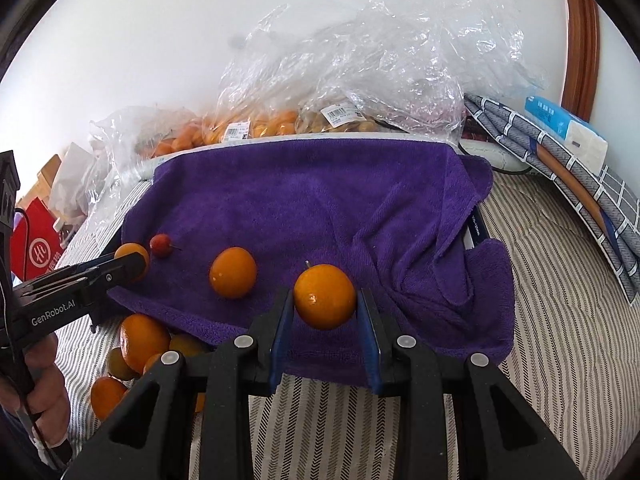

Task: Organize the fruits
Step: 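Carry both oranges onto the purple towel and open both grippers, then withdraw both open grippers from the towel toward the loose fruit, then grasp an orange with the right gripper while the left gripper grasps a greenish fruit, then lower both fruits onto the purple towel and open both grippers, then grasp a large orange with the right gripper while the left gripper grasps another orange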

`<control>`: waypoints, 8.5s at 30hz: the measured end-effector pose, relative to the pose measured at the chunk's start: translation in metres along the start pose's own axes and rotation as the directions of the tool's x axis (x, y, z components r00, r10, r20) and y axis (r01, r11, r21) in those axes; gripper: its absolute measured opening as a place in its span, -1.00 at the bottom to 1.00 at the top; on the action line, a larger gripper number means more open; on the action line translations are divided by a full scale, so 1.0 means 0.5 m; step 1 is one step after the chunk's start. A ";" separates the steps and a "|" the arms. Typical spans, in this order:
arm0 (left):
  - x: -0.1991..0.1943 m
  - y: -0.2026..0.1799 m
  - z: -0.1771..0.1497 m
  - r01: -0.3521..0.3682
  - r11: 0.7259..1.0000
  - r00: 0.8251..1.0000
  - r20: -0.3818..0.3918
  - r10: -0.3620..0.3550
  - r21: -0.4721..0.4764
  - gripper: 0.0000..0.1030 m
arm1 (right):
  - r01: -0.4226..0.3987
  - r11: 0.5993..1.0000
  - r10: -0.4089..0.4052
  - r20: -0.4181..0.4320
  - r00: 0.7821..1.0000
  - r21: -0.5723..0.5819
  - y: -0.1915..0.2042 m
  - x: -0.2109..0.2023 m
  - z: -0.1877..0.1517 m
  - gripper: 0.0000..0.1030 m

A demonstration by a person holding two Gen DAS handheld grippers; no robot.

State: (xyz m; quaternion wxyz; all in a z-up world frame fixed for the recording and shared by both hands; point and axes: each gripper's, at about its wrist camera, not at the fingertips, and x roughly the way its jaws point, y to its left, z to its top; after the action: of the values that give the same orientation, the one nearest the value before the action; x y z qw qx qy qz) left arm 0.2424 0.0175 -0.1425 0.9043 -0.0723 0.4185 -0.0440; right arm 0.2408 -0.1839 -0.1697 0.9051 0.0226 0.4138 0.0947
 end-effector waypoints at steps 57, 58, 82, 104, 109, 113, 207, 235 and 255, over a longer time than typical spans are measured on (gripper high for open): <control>-0.142 0.080 -0.114 -0.063 0.998 0.989 0.130 0.066 -0.024 -0.02 | -0.046 0.999 0.046 0.030 0.998 -0.027 0.115 -0.100 -0.118 -0.11; -0.143 0.086 -0.117 -0.069 0.997 0.989 0.127 0.073 -0.033 -0.02 | -0.054 0.998 0.055 0.023 0.998 -0.029 0.121 -0.094 -0.119 -0.11; -0.122 0.113 -0.116 -0.077 0.994 0.994 0.073 0.083 -0.073 -0.02 | -0.026 0.999 0.027 0.021 0.999 -0.040 0.134 -0.087 -0.096 -0.51; -0.121 0.091 -0.121 0.011 1.000 0.998 0.064 -0.009 -0.024 -0.02 | 0.002 0.996 -0.005 -0.032 0.999 -0.090 0.105 -0.044 -0.114 -0.28; -0.114 0.057 -0.116 0.127 0.992 0.992 0.021 -0.127 0.004 -0.05 | 0.016 0.997 -0.017 -0.006 1.000 -0.076 0.079 -0.071 -0.122 -0.29; -0.096 0.015 -0.111 0.181 0.983 0.982 -0.058 -0.180 0.020 -0.14 | 0.018 0.998 -0.019 -0.015 1.000 -0.063 0.056 -0.083 -0.133 -0.28; -0.093 -0.005 -0.053 0.110 0.992 0.987 0.114 -0.116 0.056 -0.17 | 0.088 0.996 -0.086 0.093 0.992 -0.019 -0.011 -0.129 0.013 -0.06; -0.141 0.148 -0.177 -0.004 1.000 1.000 -0.029 0.004 0.008 -0.04 | -0.024 0.981 0.007 -0.089 0.996 -0.194 0.226 -0.053 -0.163 -0.15; -0.151 0.090 -0.180 0.185 0.982 0.982 -0.048 -0.183 0.049 0.19 | 0.010 0.999 -0.010 -0.001 1.000 -0.045 0.084 -0.130 -0.182 -0.19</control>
State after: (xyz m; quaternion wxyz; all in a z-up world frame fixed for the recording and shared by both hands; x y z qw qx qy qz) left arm 0.1259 0.0641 -0.1508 0.8887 -0.0854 0.4281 -0.1401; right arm 0.1240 -0.1587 -0.1759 0.9056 0.0002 0.4123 0.0992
